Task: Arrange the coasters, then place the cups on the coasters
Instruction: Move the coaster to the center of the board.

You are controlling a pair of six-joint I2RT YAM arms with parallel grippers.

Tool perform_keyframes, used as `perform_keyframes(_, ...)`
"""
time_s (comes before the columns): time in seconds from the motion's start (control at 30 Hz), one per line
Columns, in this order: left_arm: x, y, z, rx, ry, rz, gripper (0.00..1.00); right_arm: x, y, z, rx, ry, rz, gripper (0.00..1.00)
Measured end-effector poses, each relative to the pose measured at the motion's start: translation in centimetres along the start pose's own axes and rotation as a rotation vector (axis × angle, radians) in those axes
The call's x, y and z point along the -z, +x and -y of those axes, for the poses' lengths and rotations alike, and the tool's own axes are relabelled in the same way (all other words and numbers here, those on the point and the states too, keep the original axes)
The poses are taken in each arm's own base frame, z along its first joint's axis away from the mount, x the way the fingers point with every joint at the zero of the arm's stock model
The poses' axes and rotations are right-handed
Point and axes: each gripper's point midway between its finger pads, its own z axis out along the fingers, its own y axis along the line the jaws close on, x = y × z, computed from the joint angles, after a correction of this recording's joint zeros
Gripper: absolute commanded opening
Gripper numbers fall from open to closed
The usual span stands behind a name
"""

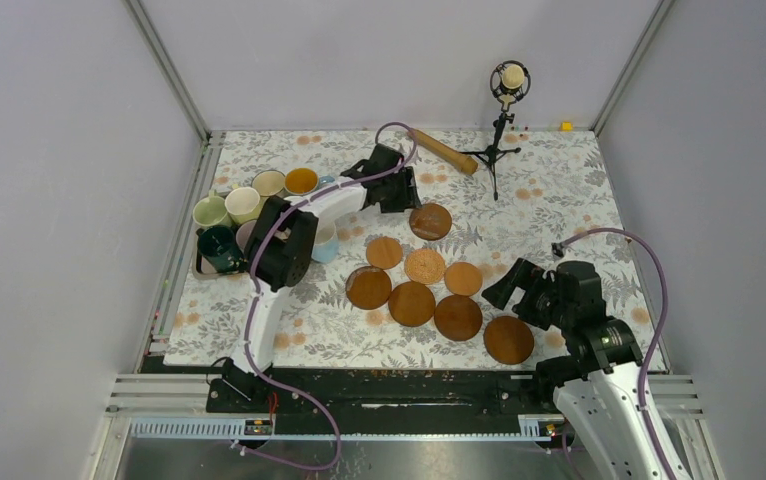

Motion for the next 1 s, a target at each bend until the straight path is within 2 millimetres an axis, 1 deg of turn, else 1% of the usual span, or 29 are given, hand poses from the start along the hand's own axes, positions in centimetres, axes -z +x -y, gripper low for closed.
perform_keyframes(0.1,0.3,-0.8,-0.5,0.007,-0.017,0.003,0.52,-0.2,0.2,0.1,0.005,0.005,-0.019,0.99)
perform_keyframes(0.17,0.4,-1.5,-0.5,0.007,-0.014,0.014,0.51,-0.3,0.2,0.1,0.010,0.006,-0.022,1.00)
perform_keyframes(0.23,0.2,-1.8,-0.5,0.008,-0.011,0.017,0.50,-0.4,0.2,0.2,0.015,0.010,-0.025,1.00)
perform_keyframes(0.43,-1.3,0.2,-0.6,0.019,0.010,-0.043,0.50,-0.9,0.1,0.5,0.016,0.020,-0.024,0.99)
perform_keyframes(0.57,-1.4,0.4,0.0,0.026,0.040,-0.053,0.49,-1.0,-0.4,0.2,0.009,0.011,-0.001,0.99)
perform_keyframes(0.67,-1.6,0.7,0.7,0.027,0.062,-0.061,0.49,-1.3,-1.2,0.5,-0.001,0.035,0.033,0.94)
perform_keyframes(0.73,-1.9,1.1,1.4,0.027,0.082,-0.069,0.48,-1.9,-1.7,0.9,-0.015,0.070,0.046,0.90)
perform_keyframes(0.83,-2.1,2.0,2.8,0.028,0.120,-0.088,0.48,-3.3,-2.2,2.1,-0.035,0.148,0.036,0.87)
perform_keyframes(1.0,-2.4,4.2,5.8,0.017,0.186,-0.126,0.48,-4.5,-3.3,3.6,-0.027,0.257,0.038,0.86)
